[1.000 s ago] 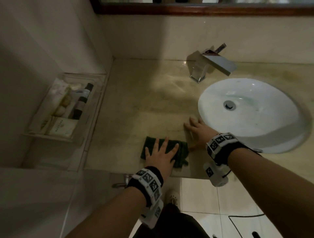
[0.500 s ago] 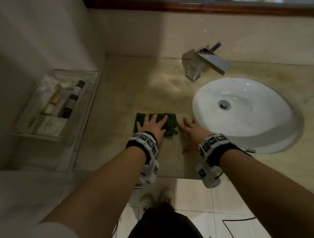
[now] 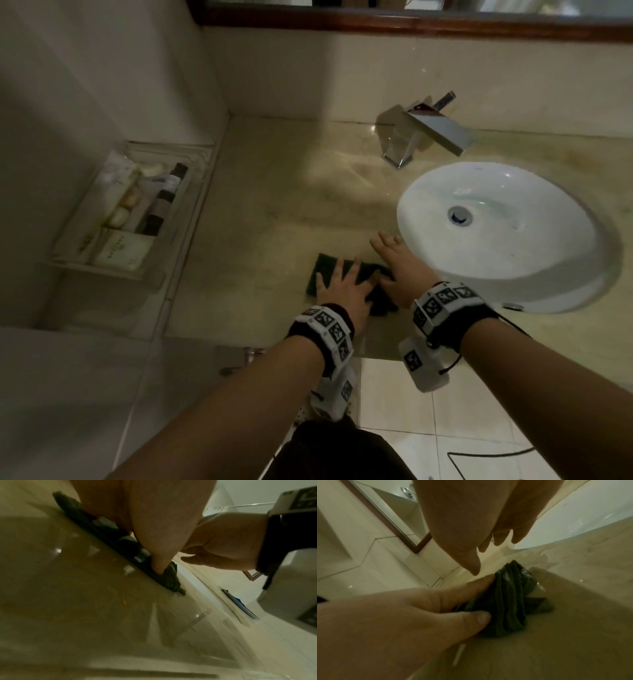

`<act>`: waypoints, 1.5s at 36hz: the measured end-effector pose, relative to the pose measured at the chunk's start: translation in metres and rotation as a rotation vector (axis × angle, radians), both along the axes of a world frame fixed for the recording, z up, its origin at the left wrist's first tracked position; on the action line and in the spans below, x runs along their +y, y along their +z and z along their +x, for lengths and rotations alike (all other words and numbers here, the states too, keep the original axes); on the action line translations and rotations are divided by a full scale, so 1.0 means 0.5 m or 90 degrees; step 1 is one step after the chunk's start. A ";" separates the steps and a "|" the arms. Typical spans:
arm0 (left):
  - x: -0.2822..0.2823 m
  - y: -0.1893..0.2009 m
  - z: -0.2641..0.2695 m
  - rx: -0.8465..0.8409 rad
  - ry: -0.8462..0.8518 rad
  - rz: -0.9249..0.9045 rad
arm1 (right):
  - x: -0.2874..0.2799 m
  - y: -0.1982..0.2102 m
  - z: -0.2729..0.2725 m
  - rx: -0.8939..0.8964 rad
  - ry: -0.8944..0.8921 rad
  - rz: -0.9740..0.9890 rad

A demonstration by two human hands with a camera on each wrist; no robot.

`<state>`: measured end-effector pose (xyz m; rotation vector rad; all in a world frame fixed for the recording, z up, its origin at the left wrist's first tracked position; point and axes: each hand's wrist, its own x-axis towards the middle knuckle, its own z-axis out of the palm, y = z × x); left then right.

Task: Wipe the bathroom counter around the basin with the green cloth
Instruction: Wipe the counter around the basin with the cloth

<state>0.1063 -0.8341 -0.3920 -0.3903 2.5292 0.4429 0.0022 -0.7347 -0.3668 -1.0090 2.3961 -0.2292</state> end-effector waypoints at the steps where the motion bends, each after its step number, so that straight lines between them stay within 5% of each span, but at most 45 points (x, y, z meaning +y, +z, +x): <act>1: -0.005 0.001 0.003 0.003 -0.008 0.006 | -0.002 0.001 0.002 -0.001 0.001 0.001; 7: -0.116 0.025 0.056 0.063 0.045 -0.041 | -0.030 -0.006 0.041 -0.017 -0.010 -0.013; 15: -0.252 0.016 0.137 -0.037 0.104 -0.023 | -0.046 -0.056 0.115 0.044 0.159 0.103; 26: -0.223 0.025 0.080 -0.093 0.090 0.040 | 0.007 -0.052 0.038 0.015 0.078 0.074; 38: -0.212 0.032 0.073 -0.108 0.123 0.046 | -0.071 -0.049 -0.026 0.032 0.066 0.129; 54: -0.215 0.015 0.068 -0.093 0.122 0.056 | 0.023 -0.050 0.060 0.034 0.149 0.152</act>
